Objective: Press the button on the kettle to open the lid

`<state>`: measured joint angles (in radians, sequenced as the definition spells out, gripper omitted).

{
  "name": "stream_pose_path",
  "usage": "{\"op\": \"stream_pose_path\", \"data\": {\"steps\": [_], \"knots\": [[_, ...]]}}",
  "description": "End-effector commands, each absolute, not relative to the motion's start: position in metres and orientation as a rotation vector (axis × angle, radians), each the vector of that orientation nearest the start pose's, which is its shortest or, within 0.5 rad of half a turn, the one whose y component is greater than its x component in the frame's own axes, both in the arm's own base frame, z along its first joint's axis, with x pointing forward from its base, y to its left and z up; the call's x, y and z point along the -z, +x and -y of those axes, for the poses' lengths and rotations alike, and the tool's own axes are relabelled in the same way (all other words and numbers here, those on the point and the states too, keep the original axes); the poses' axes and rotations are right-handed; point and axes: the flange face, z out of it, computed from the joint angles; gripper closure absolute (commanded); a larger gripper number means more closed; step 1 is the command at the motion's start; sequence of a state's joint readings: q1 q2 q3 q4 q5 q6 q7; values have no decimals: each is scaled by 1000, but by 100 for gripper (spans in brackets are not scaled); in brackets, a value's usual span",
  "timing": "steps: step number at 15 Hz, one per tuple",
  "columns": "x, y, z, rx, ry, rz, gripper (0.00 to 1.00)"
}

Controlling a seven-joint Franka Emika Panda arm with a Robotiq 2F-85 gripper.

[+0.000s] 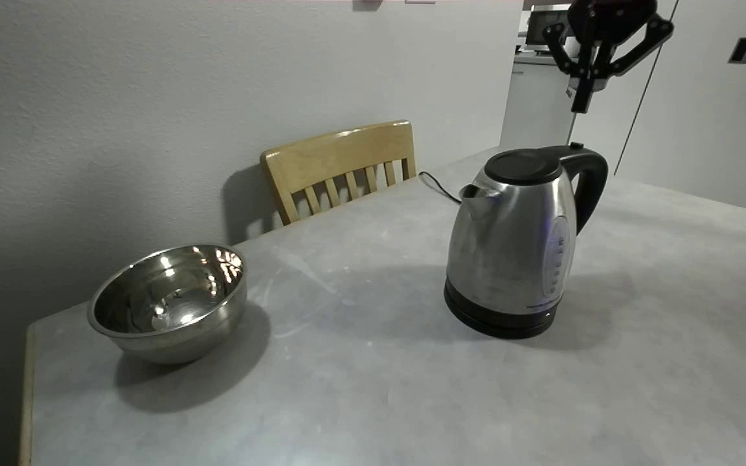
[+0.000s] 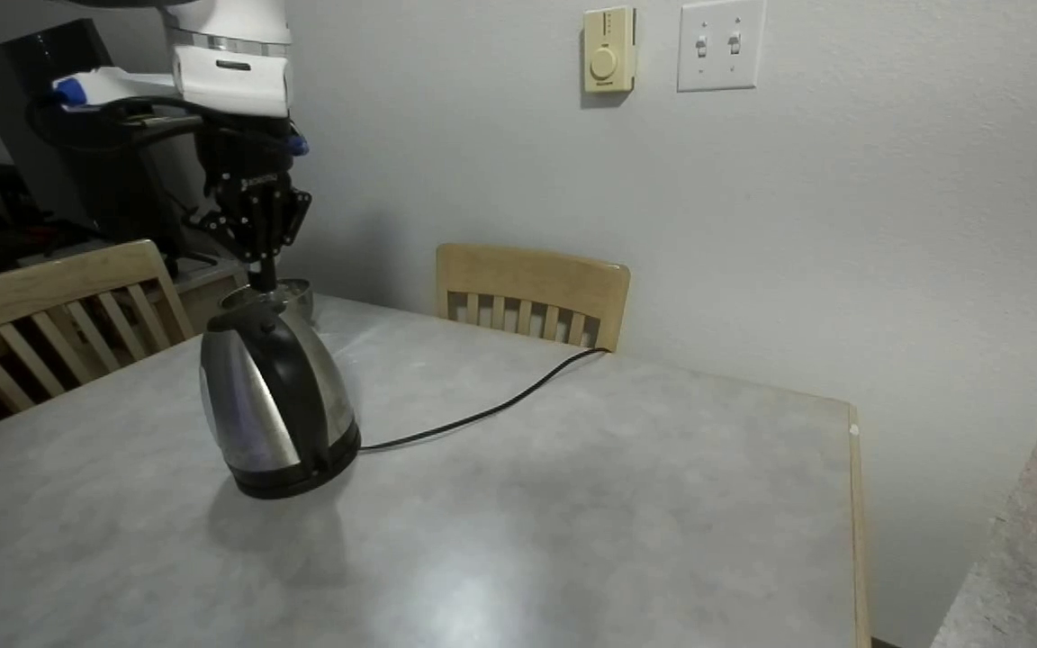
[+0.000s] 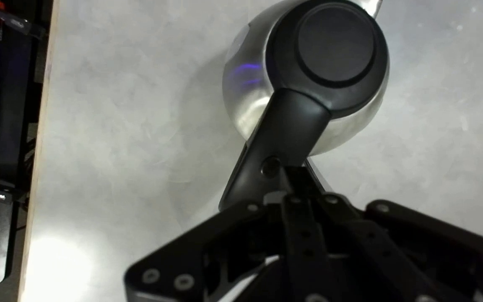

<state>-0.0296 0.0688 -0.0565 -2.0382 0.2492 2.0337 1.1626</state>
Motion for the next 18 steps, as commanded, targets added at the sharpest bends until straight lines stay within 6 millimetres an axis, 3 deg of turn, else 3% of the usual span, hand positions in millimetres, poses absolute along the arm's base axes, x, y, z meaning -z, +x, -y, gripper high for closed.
{"op": "stream_pose_path", "data": {"steps": [1, 7, 18], "knots": [[-397, 567, 37, -328, -2283, -1924, 100], [-385, 573, 38, -377, -2276, -1938, 100], [-390, 566, 36, -348, -2273, -1976, 100]]}}
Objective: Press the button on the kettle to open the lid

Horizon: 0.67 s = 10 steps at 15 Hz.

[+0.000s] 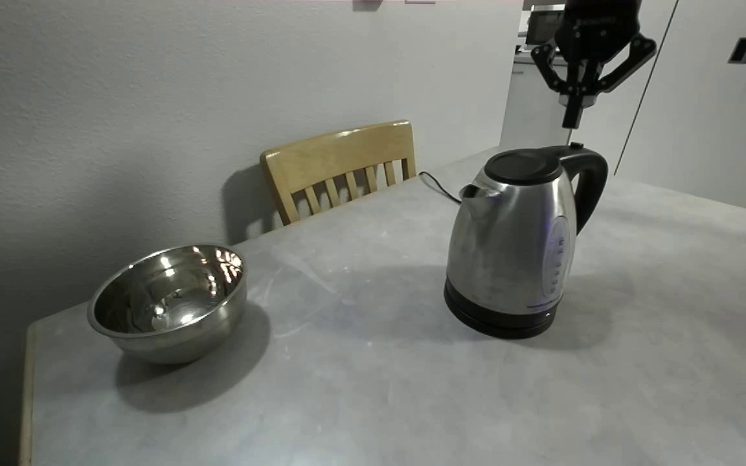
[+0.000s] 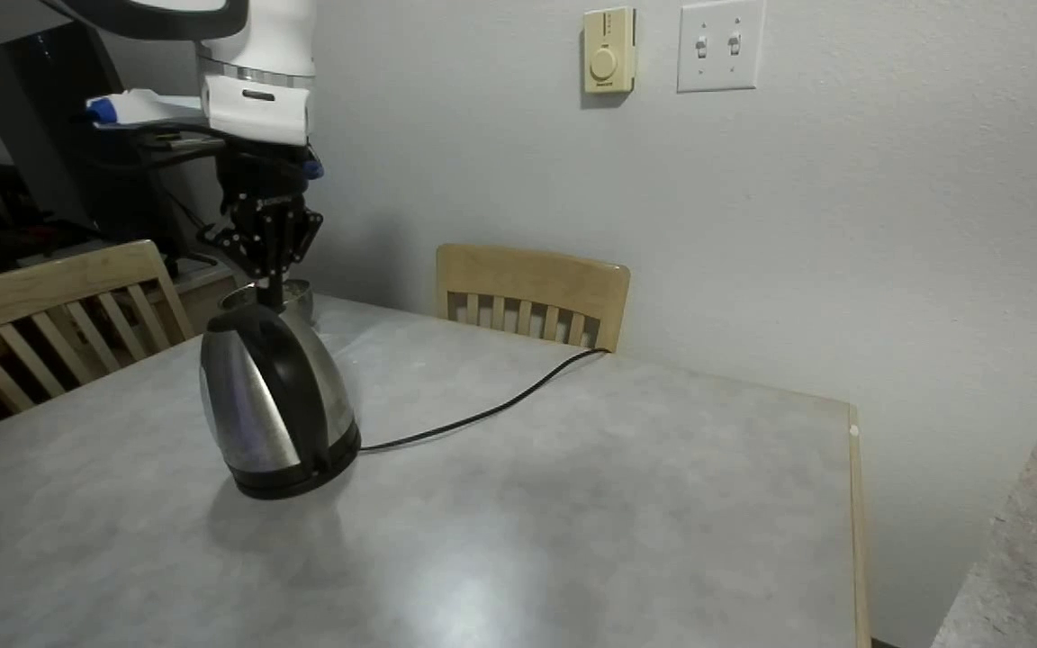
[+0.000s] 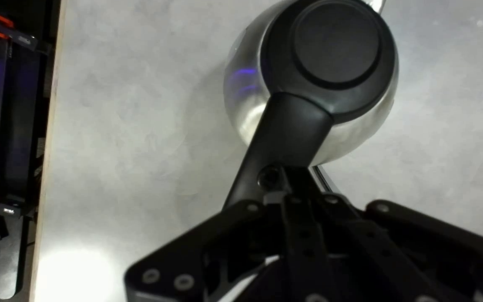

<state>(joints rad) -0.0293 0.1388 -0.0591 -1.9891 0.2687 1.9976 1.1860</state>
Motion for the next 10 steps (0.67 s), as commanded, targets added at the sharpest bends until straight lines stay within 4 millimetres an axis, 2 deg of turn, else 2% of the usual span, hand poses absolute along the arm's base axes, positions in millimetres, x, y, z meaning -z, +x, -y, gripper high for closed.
{"op": "stream_pose_path", "data": {"steps": [1, 7, 10], "knots": [[-385, 570, 41, -379, -2267, -1997, 100], [-368, 578, 58, -468, -2224, -2050, 100], [-366, 582, 56, -469, -2236, -2041, 100]]}}
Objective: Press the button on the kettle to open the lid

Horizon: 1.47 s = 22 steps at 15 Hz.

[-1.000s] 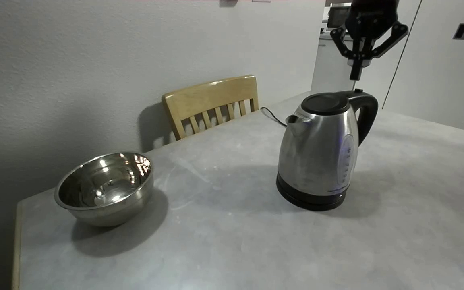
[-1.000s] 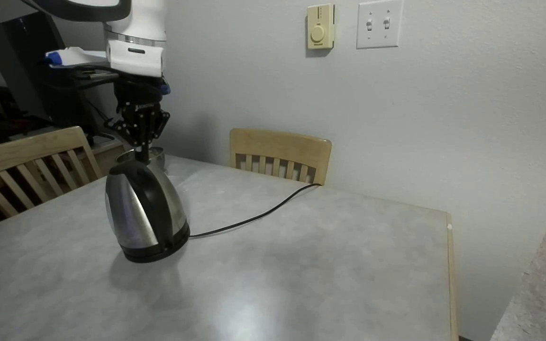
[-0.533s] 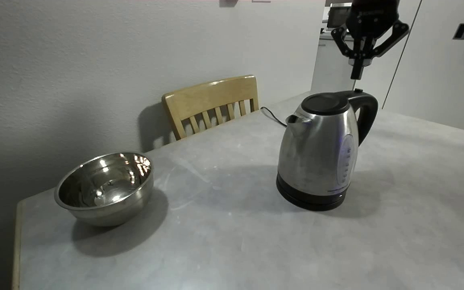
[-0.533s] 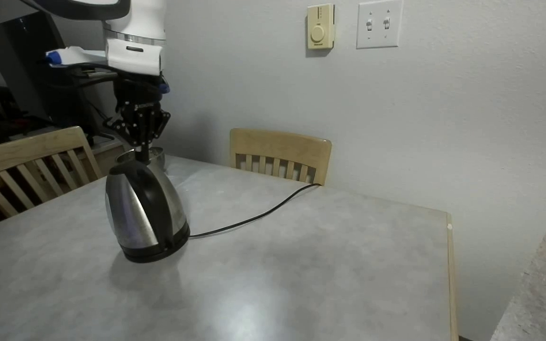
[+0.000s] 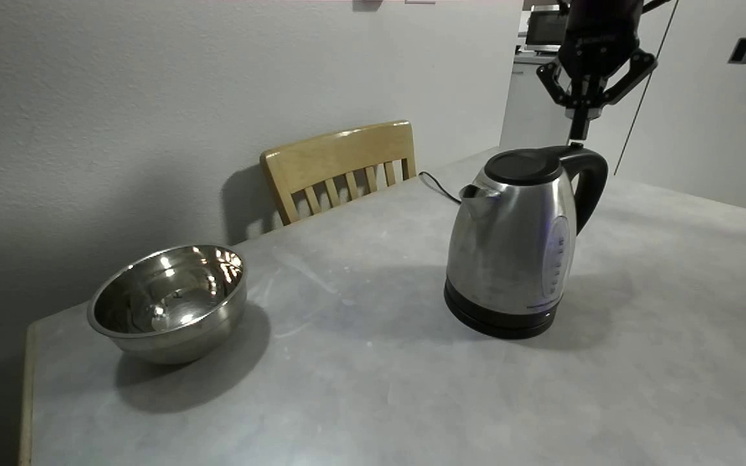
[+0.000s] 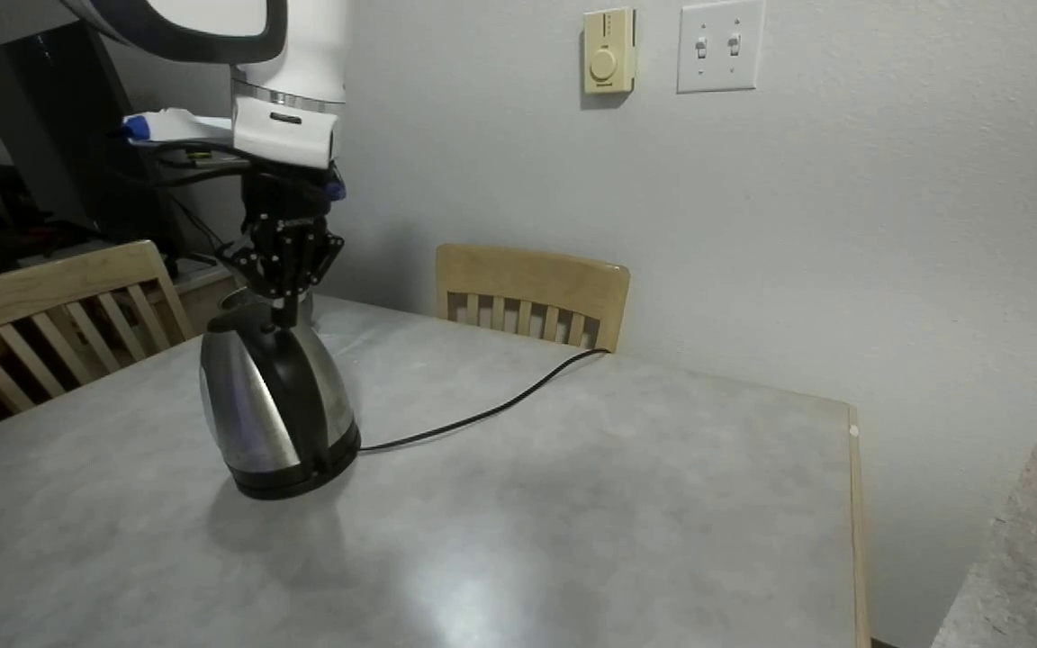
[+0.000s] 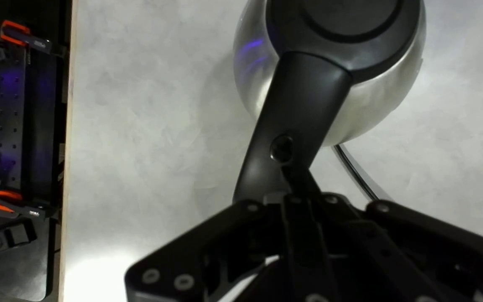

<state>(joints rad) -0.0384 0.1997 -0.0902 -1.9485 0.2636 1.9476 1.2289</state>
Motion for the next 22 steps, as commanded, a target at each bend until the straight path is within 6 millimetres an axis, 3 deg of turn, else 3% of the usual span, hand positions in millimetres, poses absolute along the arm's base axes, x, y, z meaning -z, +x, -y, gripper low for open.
{"op": "stream_pose_path", "data": {"steps": [1, 15, 22], "knots": [[-366, 582, 54, -456, -2239, -2037, 100], [-359, 581, 35, -573, -2238, -2058, 100], [-367, 575, 26, -512, -2182, -2163, 100]]}}
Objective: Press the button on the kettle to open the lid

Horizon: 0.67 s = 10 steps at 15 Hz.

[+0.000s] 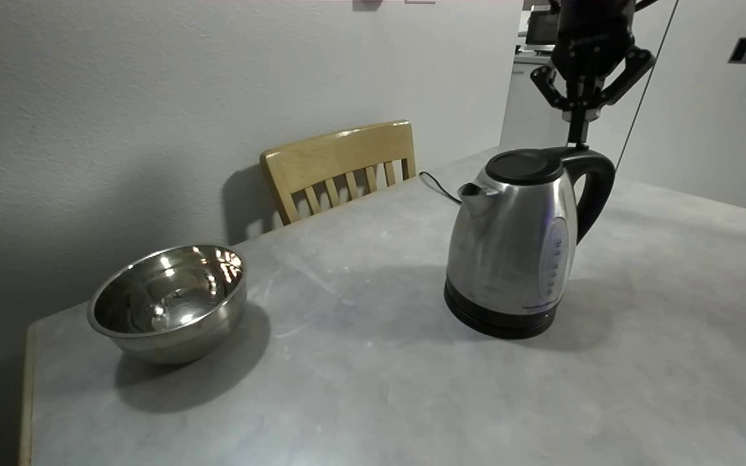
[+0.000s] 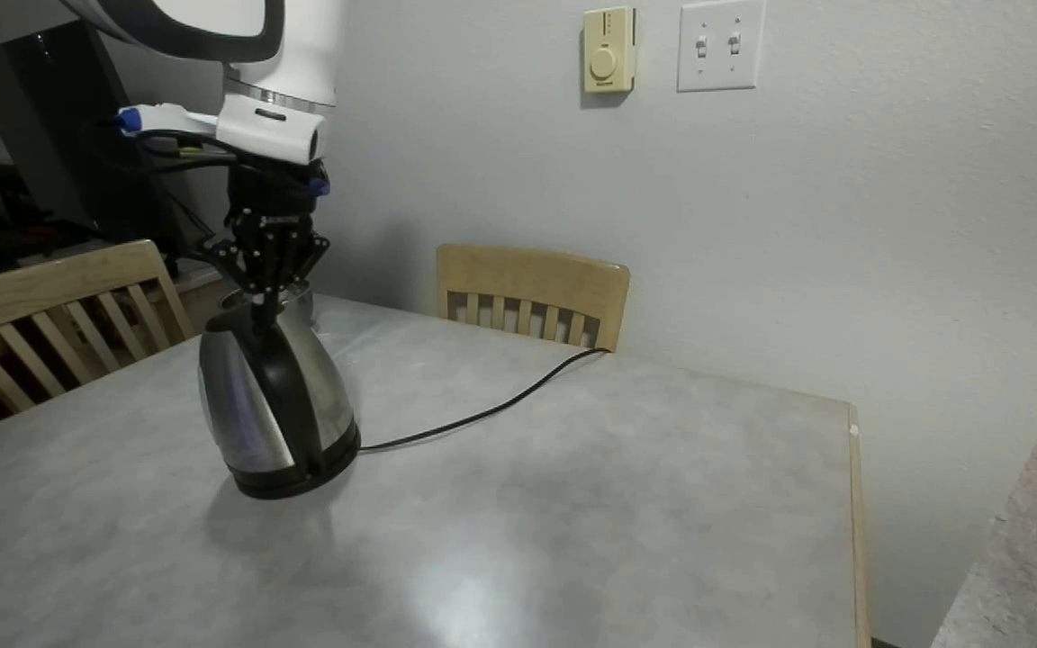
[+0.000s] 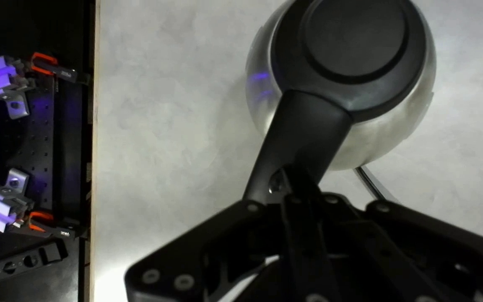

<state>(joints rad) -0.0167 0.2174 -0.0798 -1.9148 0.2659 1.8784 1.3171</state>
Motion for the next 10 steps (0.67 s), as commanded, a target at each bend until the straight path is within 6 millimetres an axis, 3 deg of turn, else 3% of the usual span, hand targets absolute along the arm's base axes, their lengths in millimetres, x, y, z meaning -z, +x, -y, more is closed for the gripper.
{"op": "stream_pose_path", "data": {"steps": [1, 10], "knots": [[-368, 574, 24, -506, -2168, -2187, 100], [-370, 566, 25, -474, -1989, -2371, 100]]}}
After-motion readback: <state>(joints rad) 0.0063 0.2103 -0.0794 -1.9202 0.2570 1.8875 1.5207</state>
